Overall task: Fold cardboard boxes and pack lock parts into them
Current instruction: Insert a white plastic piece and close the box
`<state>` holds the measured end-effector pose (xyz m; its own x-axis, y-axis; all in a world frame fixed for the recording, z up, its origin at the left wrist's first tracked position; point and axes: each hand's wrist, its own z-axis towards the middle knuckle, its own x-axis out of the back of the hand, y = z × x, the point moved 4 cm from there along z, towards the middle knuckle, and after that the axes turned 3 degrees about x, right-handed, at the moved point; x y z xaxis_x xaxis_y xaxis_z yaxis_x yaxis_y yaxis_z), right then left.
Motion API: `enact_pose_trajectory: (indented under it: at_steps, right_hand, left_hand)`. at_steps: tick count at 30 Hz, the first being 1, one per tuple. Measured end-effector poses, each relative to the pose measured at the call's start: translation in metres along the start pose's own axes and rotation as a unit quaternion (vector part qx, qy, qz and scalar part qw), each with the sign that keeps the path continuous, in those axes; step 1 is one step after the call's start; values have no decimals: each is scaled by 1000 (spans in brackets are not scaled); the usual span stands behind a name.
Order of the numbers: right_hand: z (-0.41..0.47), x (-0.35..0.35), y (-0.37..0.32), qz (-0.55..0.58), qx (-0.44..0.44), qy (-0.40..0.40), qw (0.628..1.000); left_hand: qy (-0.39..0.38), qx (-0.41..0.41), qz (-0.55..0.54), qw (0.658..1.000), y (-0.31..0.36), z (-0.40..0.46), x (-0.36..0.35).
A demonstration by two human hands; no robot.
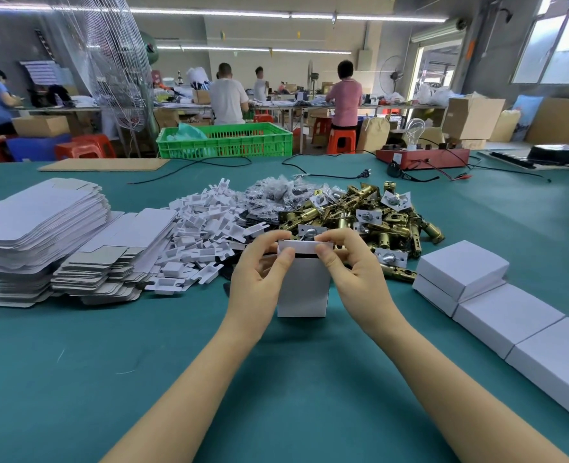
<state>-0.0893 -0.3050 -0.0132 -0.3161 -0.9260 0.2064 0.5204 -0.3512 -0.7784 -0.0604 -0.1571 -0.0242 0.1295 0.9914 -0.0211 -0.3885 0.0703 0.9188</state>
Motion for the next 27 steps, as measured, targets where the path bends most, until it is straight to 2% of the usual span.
enact_pose_trajectory:
  at_steps: [12, 17, 27]
  right_hand:
    - [0, 3, 3, 25, -12, -14, 1000]
    - [0, 3, -1, -17, 23, -12, 1000]
    - [-1, 2, 5, -29, 50, -15, 998]
  left_hand:
    - [-19, 1, -17, 1000, -4, 4, 4]
    - [-30, -13, 4, 999, -5, 4, 5]
    - [-43, -34, 24, 998, -7, 6, 7]
